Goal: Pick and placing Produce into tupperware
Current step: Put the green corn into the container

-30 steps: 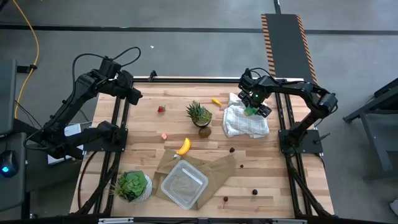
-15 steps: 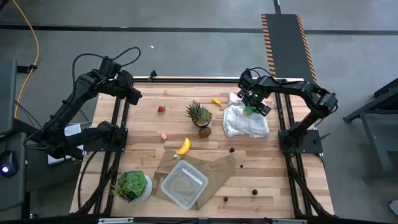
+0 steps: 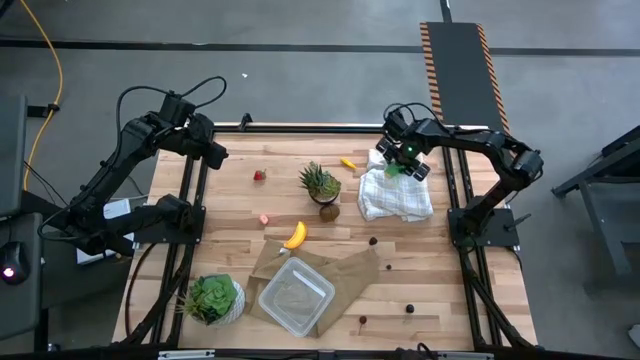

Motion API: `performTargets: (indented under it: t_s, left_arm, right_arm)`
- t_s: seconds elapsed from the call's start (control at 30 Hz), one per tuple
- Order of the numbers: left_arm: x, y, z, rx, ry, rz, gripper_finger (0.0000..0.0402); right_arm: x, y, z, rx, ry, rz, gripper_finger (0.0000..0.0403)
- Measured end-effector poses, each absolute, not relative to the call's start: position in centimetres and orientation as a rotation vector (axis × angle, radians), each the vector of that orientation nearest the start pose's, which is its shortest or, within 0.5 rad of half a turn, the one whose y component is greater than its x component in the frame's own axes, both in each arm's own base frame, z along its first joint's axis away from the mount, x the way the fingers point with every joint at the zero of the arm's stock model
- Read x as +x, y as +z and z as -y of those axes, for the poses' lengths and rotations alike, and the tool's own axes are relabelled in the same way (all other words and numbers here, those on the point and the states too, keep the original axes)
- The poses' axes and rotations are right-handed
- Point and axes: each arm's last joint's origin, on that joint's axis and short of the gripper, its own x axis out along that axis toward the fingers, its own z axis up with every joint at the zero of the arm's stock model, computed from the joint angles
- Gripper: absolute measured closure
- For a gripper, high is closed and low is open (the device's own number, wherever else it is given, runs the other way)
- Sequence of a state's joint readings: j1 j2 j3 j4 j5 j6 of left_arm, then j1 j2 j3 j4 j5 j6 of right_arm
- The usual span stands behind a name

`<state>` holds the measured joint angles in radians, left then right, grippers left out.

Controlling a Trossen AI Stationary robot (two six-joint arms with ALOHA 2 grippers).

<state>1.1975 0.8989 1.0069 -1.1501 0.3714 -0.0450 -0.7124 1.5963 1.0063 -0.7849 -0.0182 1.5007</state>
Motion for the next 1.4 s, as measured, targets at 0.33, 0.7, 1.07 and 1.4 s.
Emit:
performTargets:
  t_s: [0.33, 0.7, 1.07, 1.4]
  left_arm:
    - [6.1, 31.4, -12.7, -0.78, 0.758, -0.751, 0.0268]
    - [6.2, 31.5, -12.6, -0.804, 0.709, -0.726, 0.0268]
    - [6.6, 31.9, -12.7, -0.836, 0.609, -0.634, 0.0268]
    - [7.4, 32.9, -12.8, -1.011, 0.348, -0.426, 0.0268]
  right_arm:
    - [24.1, 22.1, 20.2, 1.544, -1.271, -0.51, 0.0206]
    - [28.6, 25.5, 20.2, 1.42, -0.791, -0.231, 0.0206]
    - [31.5, 27.4, 17.5, 1.217, -0.449, -0.204, 0.0206]
    - [33.6, 29.3, 14.3, 1.06, -0.104, -0.168, 0.0206]
